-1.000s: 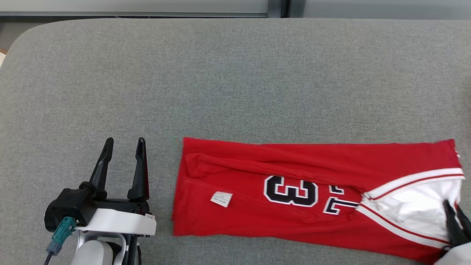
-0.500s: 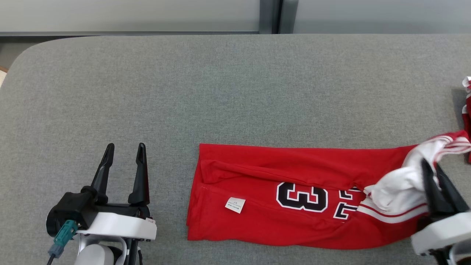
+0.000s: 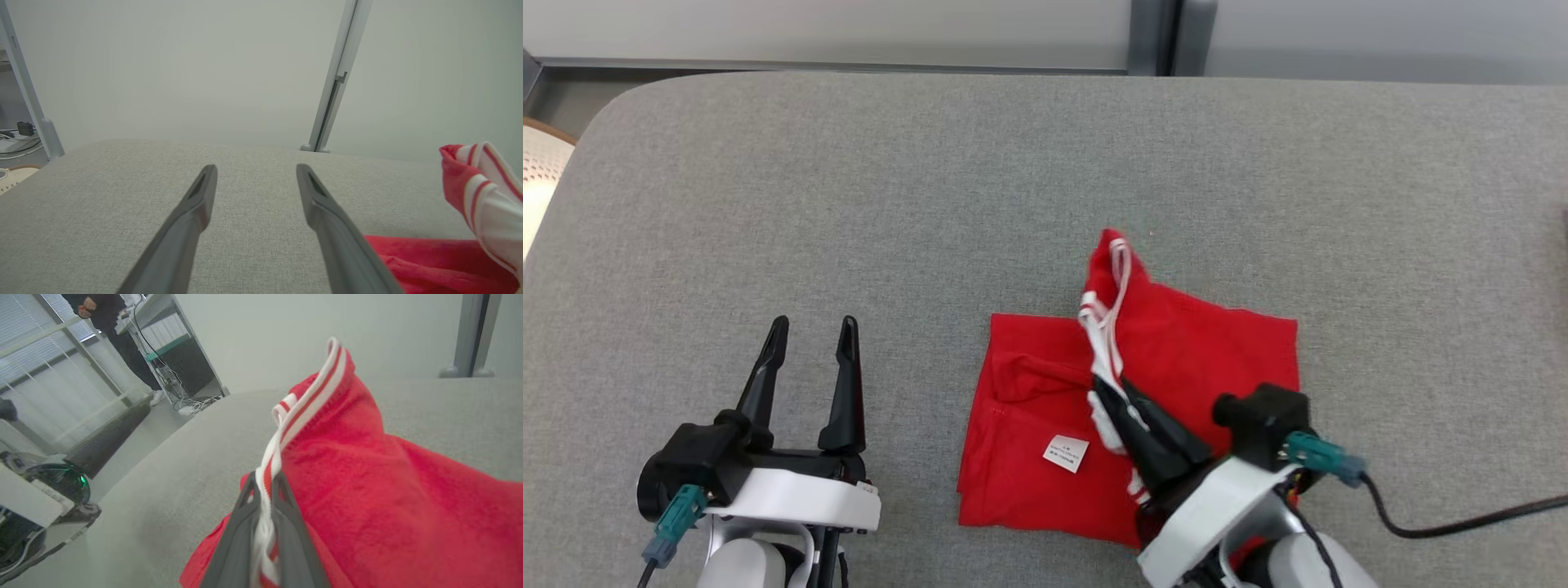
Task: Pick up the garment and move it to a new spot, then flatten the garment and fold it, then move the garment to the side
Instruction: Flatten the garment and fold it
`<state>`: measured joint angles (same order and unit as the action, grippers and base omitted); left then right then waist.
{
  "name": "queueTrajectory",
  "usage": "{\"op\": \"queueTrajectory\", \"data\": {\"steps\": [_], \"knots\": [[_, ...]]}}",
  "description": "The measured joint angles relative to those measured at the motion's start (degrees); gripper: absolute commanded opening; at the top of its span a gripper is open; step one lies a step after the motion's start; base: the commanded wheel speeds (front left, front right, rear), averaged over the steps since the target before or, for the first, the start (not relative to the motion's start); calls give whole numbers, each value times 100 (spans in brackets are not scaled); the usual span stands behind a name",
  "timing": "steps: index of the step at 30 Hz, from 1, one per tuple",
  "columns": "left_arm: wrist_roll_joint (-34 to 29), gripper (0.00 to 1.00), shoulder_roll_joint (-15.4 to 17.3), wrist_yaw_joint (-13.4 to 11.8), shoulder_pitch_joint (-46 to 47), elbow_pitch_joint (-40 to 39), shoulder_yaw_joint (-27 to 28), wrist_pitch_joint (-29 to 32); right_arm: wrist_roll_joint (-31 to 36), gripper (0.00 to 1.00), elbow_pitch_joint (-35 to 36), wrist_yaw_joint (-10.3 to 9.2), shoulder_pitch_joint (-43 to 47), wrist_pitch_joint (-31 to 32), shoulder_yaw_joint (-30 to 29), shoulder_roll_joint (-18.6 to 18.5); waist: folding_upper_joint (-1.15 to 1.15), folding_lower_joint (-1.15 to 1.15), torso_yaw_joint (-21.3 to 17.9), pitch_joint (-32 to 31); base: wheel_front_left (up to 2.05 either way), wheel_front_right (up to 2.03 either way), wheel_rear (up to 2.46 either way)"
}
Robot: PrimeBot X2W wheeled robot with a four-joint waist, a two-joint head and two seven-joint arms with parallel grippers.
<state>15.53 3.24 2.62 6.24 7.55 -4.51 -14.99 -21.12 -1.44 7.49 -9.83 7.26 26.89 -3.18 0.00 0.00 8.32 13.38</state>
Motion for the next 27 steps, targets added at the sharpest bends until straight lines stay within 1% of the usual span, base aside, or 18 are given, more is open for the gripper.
{"op": "queueTrajectory", "data": {"steps": [5,8,9,10,11,16,19,21,24,27], "knots": [[4,100,-12,10,102,23,-87,0,-570,0,-859,0,-474,-397,861,30,0,0,126,172,0,0,0],[12,100,-20,11,166,57,-149,0,-802,0,-1312,0,-739,-614,1181,31,0,0,206,271,0,0,0],[13,100,-22,12,178,69,-159,0,-842,29,-1459,0,-817,-683,1234,32,0,0,230,298,0,0,0],[13,100,-21,12,193,80,-165,0,-918,61,-1589,0,-882,-742,1280,27,0,0,249,319,0,0,0],[13,100,-21,14,216,91,-168,0,-958,100,-1679,0,-936,-846,1308,29,0,0,265,335,0,0,0],[12,100,-27,14,241,129,-170,0,-1044,100,-1718,0,-1301,-1483,1508,33,0,0,280,317,0,0,0],[10,100,-30,-1,224,159,-133,0,-1006,100,-1581,0,-1398,-1817,1378,37,0,0,239,232,0,0,0],[4,100,-29,-16,198,182,-100,0,-889,100,-1483,1,-1400,-1942,1059,38,0,0,193,166,0,0,0],[-8,100,-29,-19,108,188,-68,0,-566,100,-1328,0,-1337,-2039,400,0,0,0,99,68,0,0,0],[-10,100,-22,-26,53,191,-23,0,-274,100,-1141,0,-997,-2052,-296,-233,0,0,4,-41,0,0,0]]}}
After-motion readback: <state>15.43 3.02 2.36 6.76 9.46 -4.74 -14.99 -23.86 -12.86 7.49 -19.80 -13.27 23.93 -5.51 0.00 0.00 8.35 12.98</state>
